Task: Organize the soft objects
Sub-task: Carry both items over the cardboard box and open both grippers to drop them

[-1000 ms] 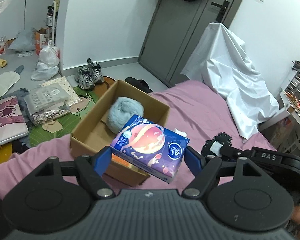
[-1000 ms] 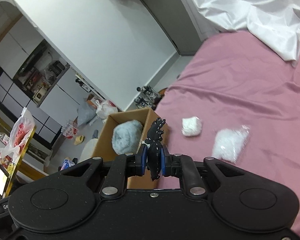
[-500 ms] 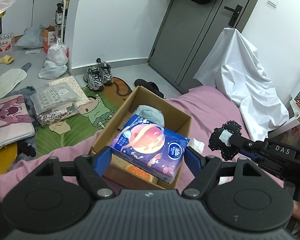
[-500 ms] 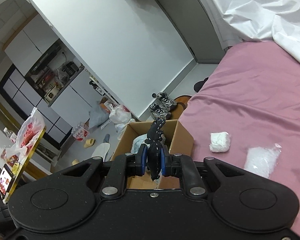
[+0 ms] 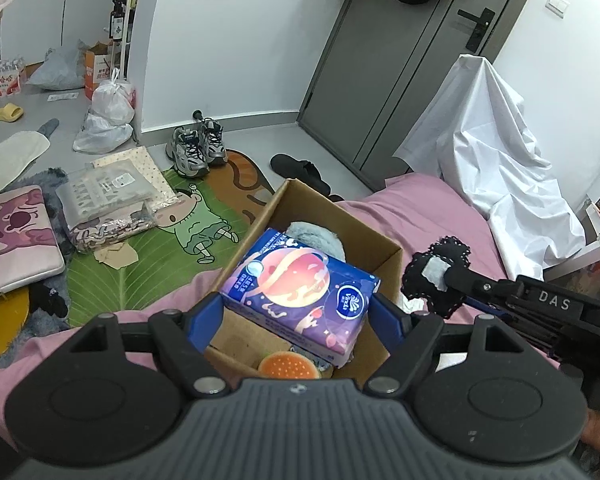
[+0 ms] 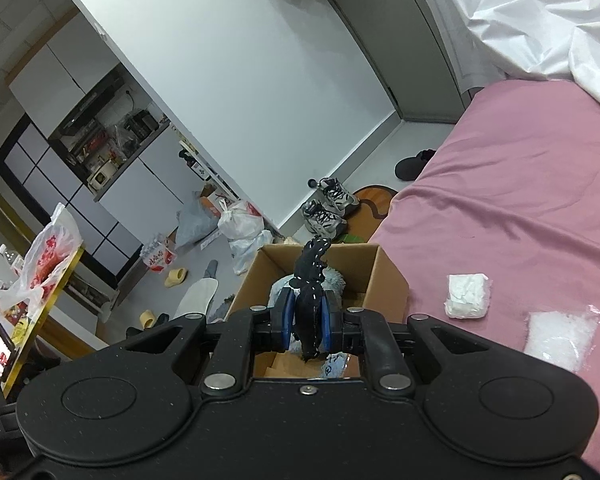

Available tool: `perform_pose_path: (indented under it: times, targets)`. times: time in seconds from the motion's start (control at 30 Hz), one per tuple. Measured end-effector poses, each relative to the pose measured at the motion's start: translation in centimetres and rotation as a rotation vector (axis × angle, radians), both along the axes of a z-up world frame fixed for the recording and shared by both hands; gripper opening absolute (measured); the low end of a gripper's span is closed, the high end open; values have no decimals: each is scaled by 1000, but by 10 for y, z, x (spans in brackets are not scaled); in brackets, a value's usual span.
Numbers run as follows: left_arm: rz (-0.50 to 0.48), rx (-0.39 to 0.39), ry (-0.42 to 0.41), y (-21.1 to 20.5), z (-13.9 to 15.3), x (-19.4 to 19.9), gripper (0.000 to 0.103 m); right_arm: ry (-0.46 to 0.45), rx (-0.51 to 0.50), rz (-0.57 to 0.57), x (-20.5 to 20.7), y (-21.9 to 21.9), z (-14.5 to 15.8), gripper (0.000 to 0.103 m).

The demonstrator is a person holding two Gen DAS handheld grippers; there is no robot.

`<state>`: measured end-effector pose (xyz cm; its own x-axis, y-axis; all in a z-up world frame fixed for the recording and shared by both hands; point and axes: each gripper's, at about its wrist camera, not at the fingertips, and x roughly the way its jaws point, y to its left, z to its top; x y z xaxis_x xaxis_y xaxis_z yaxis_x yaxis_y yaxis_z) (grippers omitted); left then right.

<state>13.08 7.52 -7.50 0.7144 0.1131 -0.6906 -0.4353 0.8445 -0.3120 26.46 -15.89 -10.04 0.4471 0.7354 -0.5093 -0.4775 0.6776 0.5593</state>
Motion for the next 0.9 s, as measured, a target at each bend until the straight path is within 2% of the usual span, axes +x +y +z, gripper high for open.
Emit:
perform_pose_path:
  times: [0.47,0.7,0.83,0.87,0.9]
  targets:
    - [4,24,79,6,-22,30,78,37,-18,3,18,21,-11,15]
    - [8,19,86,8,-25,36,80,42,-25,9,22,23,-14,15]
    - [8,40,93,4,-23,36,81,33,-15,0,20,22,-12,24]
    - [11,41,95,4,-23,35,81,37,-11,10,20,22,-12,28]
    - [15,41,96,3,-22,34,81,37,-6,13,18,21,-11,36]
